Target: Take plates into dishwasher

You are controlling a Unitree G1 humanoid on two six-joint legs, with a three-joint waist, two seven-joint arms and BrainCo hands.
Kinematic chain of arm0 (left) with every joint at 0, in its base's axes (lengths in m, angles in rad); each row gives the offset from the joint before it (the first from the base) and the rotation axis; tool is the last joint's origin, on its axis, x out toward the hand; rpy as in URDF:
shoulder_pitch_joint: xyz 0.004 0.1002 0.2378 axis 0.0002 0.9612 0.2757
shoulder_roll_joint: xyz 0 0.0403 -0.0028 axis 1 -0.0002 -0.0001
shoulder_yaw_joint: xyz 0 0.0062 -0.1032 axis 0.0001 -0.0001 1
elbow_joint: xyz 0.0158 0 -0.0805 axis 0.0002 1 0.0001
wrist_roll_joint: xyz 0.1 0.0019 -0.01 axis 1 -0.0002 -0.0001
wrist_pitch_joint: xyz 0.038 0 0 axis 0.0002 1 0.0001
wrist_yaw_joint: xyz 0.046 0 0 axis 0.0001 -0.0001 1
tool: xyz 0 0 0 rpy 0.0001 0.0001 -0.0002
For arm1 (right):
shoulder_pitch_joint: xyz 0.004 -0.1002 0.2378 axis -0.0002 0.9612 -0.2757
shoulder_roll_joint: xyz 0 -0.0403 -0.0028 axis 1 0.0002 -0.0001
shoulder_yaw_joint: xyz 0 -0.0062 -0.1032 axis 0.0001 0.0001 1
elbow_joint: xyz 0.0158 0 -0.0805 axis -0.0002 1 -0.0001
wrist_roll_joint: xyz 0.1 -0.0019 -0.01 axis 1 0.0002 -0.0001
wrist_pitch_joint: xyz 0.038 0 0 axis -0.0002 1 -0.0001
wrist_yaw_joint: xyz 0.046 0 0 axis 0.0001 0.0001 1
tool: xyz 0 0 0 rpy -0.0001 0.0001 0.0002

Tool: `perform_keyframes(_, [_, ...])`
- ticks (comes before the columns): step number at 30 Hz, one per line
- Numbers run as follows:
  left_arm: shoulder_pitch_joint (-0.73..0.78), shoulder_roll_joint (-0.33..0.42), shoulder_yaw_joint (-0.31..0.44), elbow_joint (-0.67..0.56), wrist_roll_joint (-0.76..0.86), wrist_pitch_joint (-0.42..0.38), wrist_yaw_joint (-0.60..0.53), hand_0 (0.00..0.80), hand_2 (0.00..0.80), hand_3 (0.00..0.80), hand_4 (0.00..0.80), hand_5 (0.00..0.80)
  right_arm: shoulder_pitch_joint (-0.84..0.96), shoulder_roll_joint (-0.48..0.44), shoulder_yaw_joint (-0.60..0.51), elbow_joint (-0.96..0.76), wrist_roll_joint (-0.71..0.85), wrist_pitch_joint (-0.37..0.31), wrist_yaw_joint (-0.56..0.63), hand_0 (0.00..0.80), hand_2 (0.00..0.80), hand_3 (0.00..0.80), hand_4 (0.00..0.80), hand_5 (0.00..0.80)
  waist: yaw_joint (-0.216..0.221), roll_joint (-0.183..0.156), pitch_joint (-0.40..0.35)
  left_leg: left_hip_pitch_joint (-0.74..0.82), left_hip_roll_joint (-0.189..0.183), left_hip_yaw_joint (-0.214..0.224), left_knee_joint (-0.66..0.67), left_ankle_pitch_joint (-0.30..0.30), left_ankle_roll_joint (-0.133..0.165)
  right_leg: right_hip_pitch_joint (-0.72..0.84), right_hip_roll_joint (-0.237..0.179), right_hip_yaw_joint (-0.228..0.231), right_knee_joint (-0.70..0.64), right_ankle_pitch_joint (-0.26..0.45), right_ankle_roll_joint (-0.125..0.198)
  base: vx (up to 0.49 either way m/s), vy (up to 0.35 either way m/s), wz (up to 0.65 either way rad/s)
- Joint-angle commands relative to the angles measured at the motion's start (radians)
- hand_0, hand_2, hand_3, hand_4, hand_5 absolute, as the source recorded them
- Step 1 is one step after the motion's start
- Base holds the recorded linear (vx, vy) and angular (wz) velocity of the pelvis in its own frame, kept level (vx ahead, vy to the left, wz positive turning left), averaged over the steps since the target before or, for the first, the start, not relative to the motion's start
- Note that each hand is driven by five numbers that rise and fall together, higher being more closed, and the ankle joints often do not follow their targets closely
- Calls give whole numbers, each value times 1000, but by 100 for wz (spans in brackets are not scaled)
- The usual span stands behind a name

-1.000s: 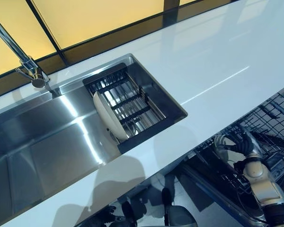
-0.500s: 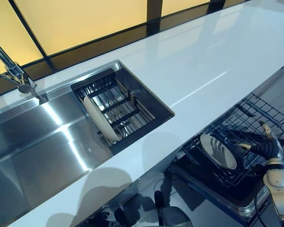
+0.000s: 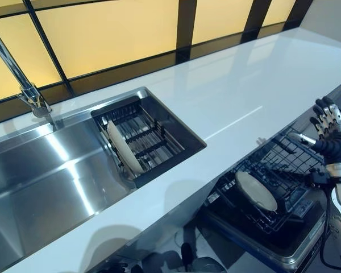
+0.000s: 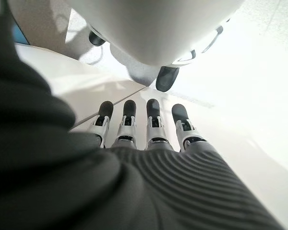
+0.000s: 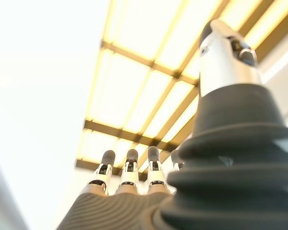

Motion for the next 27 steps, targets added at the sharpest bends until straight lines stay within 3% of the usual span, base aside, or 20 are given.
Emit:
perform_keyframes(1, [-86,4,90,22,-79,-37,105,0,0,0,0,0,-153,-13,2,-20,-9,-80,-23,0,0,0,0,0,69,-18,15,87,-24,-44,7,-120,38,51,-98,-18,156,-68,124,11,168,14])
perform_keyframes(6, [-64,5,94,15,-74,-33,106,0,0,0,0,0,-187,-7,33,-5,-45,-63,-47,0,0,0,0,0,103,-22,25,75,-68,-100,7,-122,66,2,-153,-18,276,27,135,10,199,22])
perform_keyframes(11, [-39,27,96,12,-56,3,120,0,0,0,0,0,-210,-4,65,3,-39,-47,-45,0,0,0,0,0,116,-21,40,68,-83,-139,7,-121,68,-56,-161,4,309,94,142,-21,155,21])
perform_keyframes(15, [-48,52,124,23,-85,17,136,0,0,0,0,0,-248,-15,89,18,0,-54,-33,0,0,0,0,0,126,-17,46,56,-81,-152,7,-118,76,-51,-113,8,337,46,129,-109,72,21])
perform_keyframes(17, [-65,66,139,25,-101,23,139,0,0,0,0,0,-297,-22,122,38,33,-64,-39,0,0,0,0,0,153,-6,41,31,-79,-168,7,-100,89,-41,-78,0,448,12,112,-263,34,15])
perform_keyframes(19, [-78,71,149,19,-117,32,143,0,0,0,0,0,-343,-18,156,56,47,-70,-45,0,0,0,0,0,178,3,38,13,-81,-178,7,-84,98,-40,-63,-5,584,11,107,-281,15,2])
perform_keyframes(21, [-89,74,157,13,-132,40,141,0,0,0,0,0,-394,-2,193,77,51,-68,-53,0,0,0,0,0,209,9,31,-6,-85,-184,7,-69,98,-20,-56,-21,635,7,102,-328,-57,27])
perform_keyframes(23, [-96,75,160,-4,-137,51,135,0,0,0,0,0,-445,20,226,104,64,-55,-61,0,0,0,0,0,243,2,21,-35,-91,-177,7,-53,94,38,-61,-44,596,-14,101,-308,-162,11])
perform_keyframes(25, [-109,80,150,-28,-138,60,126,0,0,0,0,0,-492,42,260,131,81,-45,-71,0,0,0,0,0,280,-29,19,-90,-108,-157,32,-26,87,129,-62,-76,464,-44,105,-355,-253,-6])
perform_keyframes(27, [-124,71,135,-54,-172,65,137,0,0,0,0,0,-555,58,296,162,91,-41,-75,0,0,0,0,0,303,-24,29,-158,-77,-133,67,4,50,203,-31,-93,297,-197,59,-417,-232,-23])
